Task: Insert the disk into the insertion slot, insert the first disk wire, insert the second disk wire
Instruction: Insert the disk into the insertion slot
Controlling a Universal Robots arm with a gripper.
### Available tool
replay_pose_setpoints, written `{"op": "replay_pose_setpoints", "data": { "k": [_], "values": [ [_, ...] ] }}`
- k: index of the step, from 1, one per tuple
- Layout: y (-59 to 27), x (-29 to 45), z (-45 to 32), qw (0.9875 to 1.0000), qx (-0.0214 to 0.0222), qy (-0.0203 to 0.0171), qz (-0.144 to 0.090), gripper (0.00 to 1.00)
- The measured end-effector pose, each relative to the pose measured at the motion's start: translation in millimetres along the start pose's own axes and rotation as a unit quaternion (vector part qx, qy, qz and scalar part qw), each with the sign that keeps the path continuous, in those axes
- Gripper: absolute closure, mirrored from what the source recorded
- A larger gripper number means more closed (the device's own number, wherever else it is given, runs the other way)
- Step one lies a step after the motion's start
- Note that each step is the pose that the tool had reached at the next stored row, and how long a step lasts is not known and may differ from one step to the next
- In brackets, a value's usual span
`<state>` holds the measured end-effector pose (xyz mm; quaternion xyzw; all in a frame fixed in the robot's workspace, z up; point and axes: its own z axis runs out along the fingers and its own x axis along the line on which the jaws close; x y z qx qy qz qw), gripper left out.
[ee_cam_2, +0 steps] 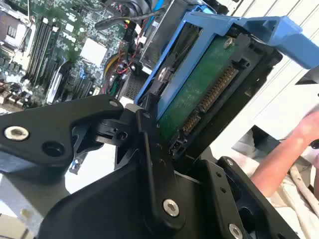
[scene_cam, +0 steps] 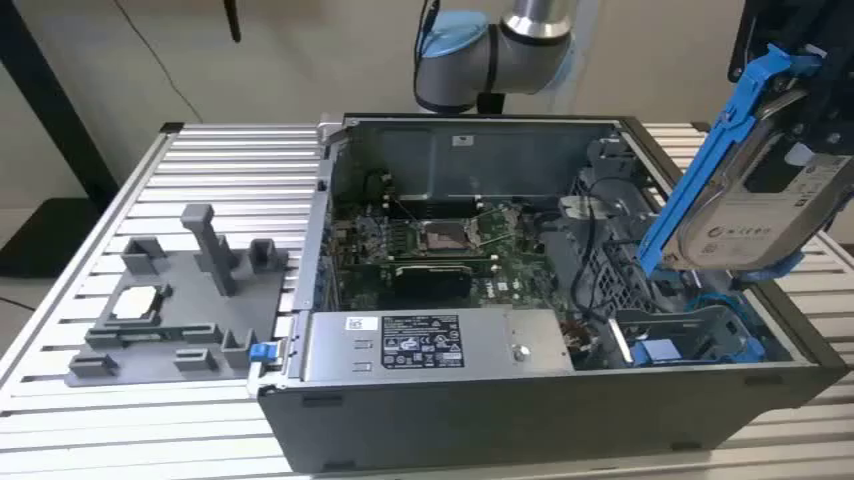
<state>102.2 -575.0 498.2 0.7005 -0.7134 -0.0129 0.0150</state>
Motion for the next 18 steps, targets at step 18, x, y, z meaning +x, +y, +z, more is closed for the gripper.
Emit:
{"op": "replay_pose_setpoints", "data": {
  "k": [18],
  "values": [
    [-0.4, 2.2, 7.3, 1.0000, 0.0000, 0.0000, 0.000, 1.00]
  ]
}}
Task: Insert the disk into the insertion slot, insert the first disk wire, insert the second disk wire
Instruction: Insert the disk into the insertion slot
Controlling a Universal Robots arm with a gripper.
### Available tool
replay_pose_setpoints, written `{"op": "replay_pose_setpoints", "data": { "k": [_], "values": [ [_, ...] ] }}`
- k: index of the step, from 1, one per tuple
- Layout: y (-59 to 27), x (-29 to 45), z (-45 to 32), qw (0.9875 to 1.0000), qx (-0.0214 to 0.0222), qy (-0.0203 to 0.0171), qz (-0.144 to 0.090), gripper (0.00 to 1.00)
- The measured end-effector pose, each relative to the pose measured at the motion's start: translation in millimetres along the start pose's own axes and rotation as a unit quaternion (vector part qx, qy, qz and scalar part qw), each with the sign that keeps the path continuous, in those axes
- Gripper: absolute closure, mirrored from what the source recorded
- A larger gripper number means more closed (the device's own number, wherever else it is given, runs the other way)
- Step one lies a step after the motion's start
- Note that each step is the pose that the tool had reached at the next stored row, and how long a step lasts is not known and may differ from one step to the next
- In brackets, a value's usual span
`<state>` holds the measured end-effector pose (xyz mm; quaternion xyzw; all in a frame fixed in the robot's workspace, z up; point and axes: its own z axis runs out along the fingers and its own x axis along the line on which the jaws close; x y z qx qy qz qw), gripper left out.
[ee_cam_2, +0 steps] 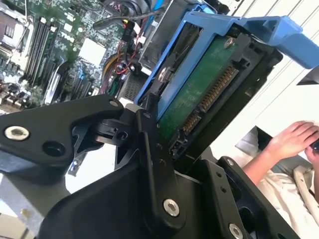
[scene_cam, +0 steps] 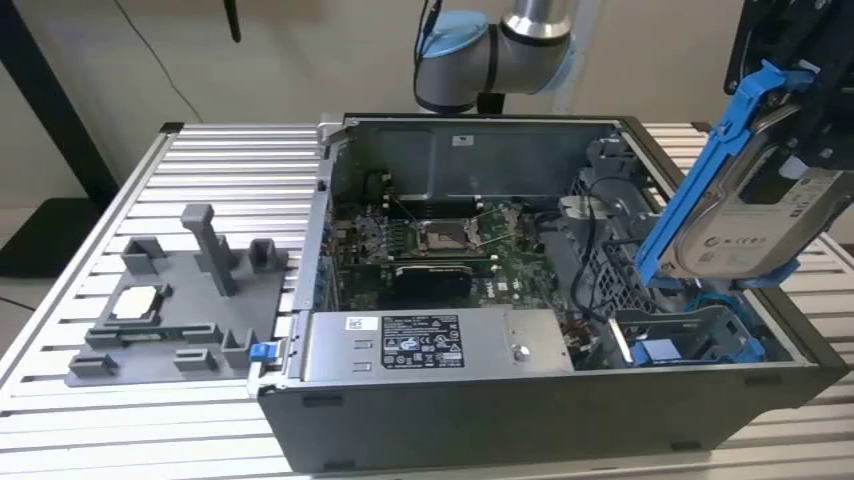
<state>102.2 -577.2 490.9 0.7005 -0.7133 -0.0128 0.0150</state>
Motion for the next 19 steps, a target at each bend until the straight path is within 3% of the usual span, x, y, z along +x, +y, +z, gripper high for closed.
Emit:
{"op": "replay_pose_setpoints", "data": {
  "k": [11, 19],
  "values": [
    [-0.4, 4.3, 9.3, 1.0000, 0.0000, 0.0000, 0.000, 1.00],
    [-3.2, 7.0, 23.3, 1.0000, 0.0000, 0.0000, 0.000, 1.00]
  ]
}}
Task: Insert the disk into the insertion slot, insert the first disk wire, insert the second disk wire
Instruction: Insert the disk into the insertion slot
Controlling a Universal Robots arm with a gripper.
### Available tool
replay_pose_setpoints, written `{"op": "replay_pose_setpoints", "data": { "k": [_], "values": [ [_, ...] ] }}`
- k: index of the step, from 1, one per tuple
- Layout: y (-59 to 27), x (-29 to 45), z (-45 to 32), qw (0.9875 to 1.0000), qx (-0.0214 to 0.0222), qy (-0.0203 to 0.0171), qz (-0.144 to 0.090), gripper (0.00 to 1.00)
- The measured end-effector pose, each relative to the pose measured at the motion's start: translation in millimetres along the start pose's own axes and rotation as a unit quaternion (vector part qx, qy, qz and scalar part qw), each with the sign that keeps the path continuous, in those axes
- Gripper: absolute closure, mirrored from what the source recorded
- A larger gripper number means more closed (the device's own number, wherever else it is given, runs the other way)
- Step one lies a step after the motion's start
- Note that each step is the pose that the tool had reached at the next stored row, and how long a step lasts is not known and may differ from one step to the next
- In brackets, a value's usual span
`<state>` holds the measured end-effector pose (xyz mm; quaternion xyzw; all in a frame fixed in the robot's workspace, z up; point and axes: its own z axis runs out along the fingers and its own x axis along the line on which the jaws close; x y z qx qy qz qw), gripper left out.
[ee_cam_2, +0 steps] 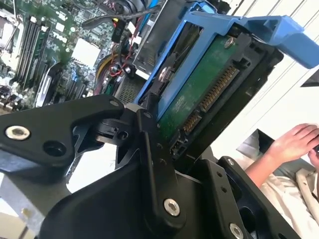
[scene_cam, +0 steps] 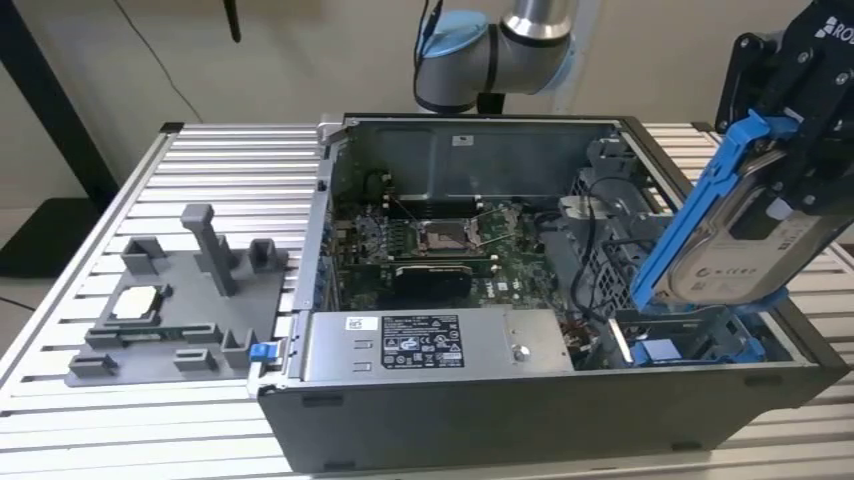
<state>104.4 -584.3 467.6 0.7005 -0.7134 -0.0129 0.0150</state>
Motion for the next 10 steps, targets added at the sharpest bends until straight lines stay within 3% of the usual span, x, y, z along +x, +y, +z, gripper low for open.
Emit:
{"op": "replay_pose_setpoints", "data": {
  "k": [10],
  "values": [
    [-5.6, 0.4, 17.9, 1.0000, 0.0000, 0.0000, 0.000, 1.00]
  ]
}}
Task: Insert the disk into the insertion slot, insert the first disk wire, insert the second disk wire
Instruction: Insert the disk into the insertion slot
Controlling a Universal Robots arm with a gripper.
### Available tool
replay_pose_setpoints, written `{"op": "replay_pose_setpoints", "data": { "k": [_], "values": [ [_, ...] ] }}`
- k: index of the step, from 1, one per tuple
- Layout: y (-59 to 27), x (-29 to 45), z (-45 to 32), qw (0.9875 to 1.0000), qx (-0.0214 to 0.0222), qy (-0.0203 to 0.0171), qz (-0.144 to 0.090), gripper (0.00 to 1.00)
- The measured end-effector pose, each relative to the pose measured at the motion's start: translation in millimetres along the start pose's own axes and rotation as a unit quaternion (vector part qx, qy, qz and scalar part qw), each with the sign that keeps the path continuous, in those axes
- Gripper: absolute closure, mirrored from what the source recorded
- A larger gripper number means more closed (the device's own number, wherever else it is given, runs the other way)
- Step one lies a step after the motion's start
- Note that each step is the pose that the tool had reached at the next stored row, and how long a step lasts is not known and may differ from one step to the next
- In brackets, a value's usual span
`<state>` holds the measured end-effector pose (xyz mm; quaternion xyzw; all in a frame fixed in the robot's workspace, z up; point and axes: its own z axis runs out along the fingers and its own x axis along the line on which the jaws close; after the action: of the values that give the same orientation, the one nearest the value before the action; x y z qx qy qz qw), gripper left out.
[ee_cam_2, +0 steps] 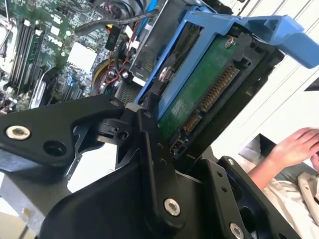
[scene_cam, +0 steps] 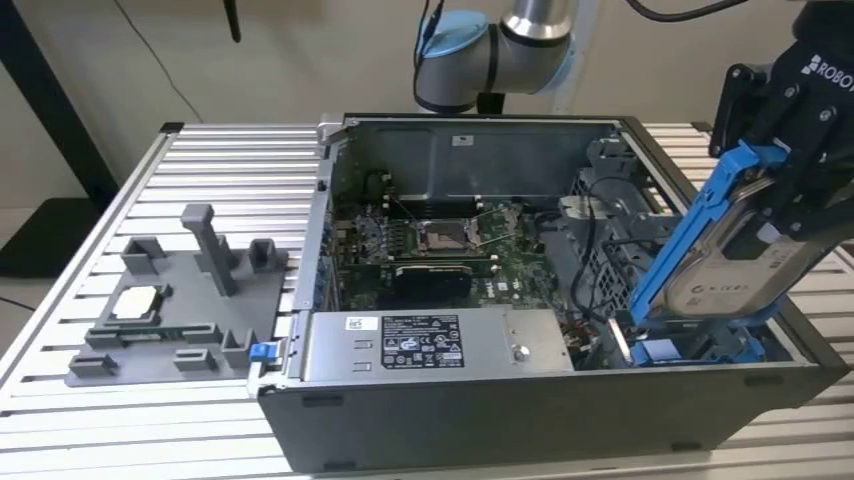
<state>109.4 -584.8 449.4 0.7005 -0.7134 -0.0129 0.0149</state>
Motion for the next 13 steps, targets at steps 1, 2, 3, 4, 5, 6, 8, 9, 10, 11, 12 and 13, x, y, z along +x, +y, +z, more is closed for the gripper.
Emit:
{"op": "replay_pose_setpoints", "data": {
  "k": [1, 2, 3, 4, 5, 6, 8, 9, 10, 11, 12, 13],
  "values": [
    [-0.6, 0.1, 1.9, 1.0000, 0.0000, 0.0000, 0.000, 1.00],
    [-1.2, 0.3, 3.7, 1.0000, 0.0000, 0.0000, 0.000, 1.00],
    [-1.8, 0.5, 5.4, 1.0000, 0.0000, 0.0001, 0.000, 1.00],
    [-2.4, 0.7, 7.2, 1.0000, 0.0000, 0.0000, 0.000, 1.00],
    [-3.0, 0.9, 8.9, 1.0000, 0.0000, 0.0001, 0.000, 1.00],
    [-3.6, 1.1, 10.5, 1.0000, 0.0000, 0.0000, 0.000, 1.00],
    [-4.6, 1.5, 13.7, 1.0000, 0.0000, -0.0001, 0.000, 1.00],
    [-4.8, 1.6, 15.2, 1.0000, 0.0000, -0.0001, 0.000, 1.00],
    [-5.0, 1.5, 16.5, 1.0000, 0.0000, -0.0001, 0.000, 1.00],
    [-5.5, 1.5, 17.8, 1.0000, 0.0000, -0.0002, 0.000, 1.00],
    [-6.1, 1.5, 19.0, 1.0000, 0.0000, -0.0005, 0.000, 1.00],
    [-6.7, 1.5, 20.0, 1.0000, 0.0000, -0.0005, 0.000, 1.00]
  ]
}}
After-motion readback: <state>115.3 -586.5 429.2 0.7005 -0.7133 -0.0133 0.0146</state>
